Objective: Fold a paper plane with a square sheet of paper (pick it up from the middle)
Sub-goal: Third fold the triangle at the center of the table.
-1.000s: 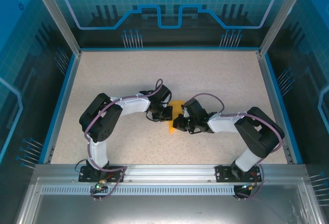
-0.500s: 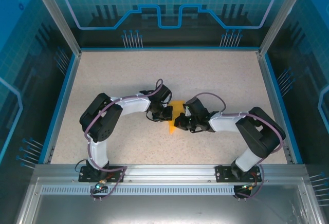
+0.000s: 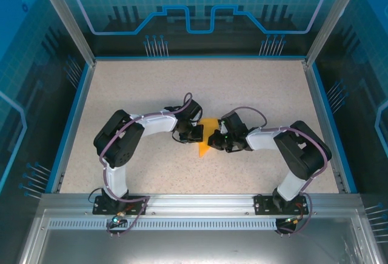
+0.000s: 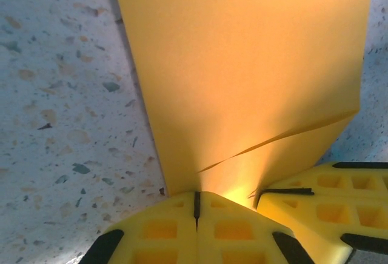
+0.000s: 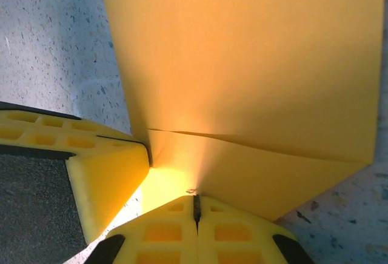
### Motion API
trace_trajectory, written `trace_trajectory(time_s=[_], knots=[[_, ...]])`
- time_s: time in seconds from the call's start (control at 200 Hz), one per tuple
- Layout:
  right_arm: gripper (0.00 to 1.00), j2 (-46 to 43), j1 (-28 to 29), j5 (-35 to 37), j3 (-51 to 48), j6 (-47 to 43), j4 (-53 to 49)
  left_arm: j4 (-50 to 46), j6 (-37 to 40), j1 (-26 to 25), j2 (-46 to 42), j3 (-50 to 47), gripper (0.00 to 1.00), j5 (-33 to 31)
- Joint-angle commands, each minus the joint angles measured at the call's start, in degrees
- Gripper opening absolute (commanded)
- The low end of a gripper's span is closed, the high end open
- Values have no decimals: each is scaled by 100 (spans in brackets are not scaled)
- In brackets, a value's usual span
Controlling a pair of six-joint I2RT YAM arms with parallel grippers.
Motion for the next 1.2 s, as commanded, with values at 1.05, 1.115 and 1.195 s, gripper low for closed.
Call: trace_trajectory(time_s=[1.05,1.115,1.195], knots=[[0,-71,-20,-96,-159,-252,154,1542,-678,-247,-552,-2007,0,1217],[0,-160,60,-193,-205,-382,344,1562,-662,-247,-498,-2033,0,1174],[0,-242,210,-222,-225,-477,357,1589,-665,-250,-486,-2075,0,1125]])
